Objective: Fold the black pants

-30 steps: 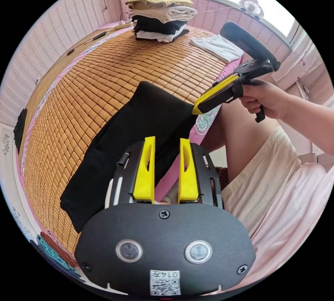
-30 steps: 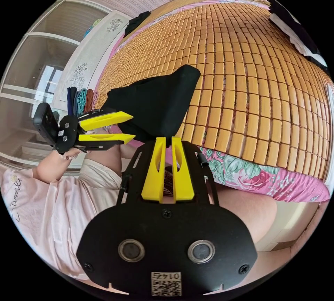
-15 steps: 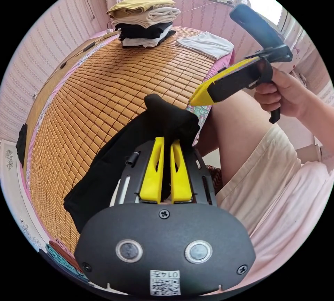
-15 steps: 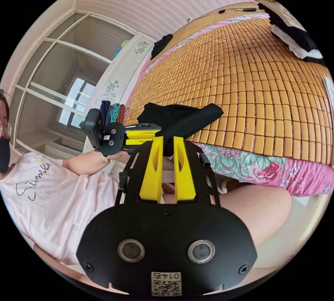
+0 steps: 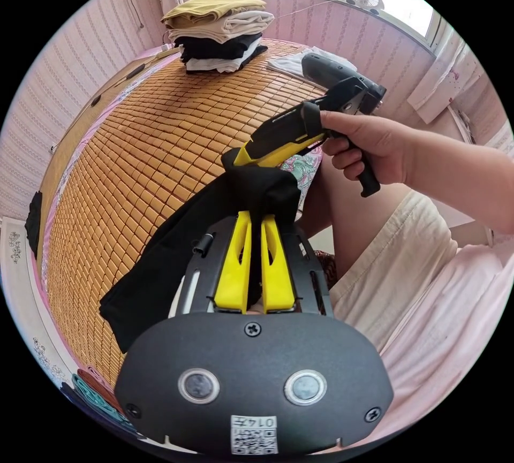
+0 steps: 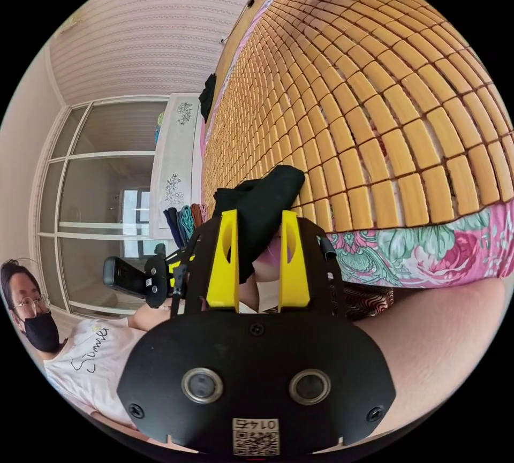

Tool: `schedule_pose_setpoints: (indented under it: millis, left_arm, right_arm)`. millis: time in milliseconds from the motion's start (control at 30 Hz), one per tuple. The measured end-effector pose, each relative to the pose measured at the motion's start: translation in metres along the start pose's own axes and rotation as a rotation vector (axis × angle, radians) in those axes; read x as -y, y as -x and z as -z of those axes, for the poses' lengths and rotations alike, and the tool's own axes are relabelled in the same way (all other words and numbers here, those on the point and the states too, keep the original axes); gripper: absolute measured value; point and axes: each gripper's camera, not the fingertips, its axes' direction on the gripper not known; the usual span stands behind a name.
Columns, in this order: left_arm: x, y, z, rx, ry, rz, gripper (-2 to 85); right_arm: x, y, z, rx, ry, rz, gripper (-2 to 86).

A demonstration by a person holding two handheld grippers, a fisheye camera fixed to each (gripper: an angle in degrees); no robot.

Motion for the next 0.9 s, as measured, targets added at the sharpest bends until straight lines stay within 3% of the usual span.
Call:
schedule_pose_setpoints:
  millis: [100, 333, 633, 767, 900]
  left_arm:
    - [-0.005, 0.004, -0.002, 0.002, -0.012, -0.005, 0.1]
    - [-0.015, 0.011, -0.005, -0.026, -0.076, -0.013, 0.0]
    - [-0.025, 0.039, 0.024, -0.184, -0.386, 0.081, 0.2]
    - [-0.086, 0.073, 0.048, -0.109, -0.457, 0.197, 2.4]
    - [-0.183, 0.119, 0.037, -0.016, -0.314, 0.441, 6.0]
  right_arm:
    - [0.001, 0.004, 0.007, -0.015, -0.016, 0.018, 3.7]
    - [-0.004, 0.013, 0.037, -0.004, -0.050, 0.081, 1.3]
    - [-0.014, 0.075, 0.102, 0.075, -0.223, 0.235, 1.0]
    - [0.009, 0.147, 0.050, 0.107, -0.087, 0.400, 1.2]
    - [0.017, 0.196, -0.063, 0.040, 0.078, 0.493, 1.5]
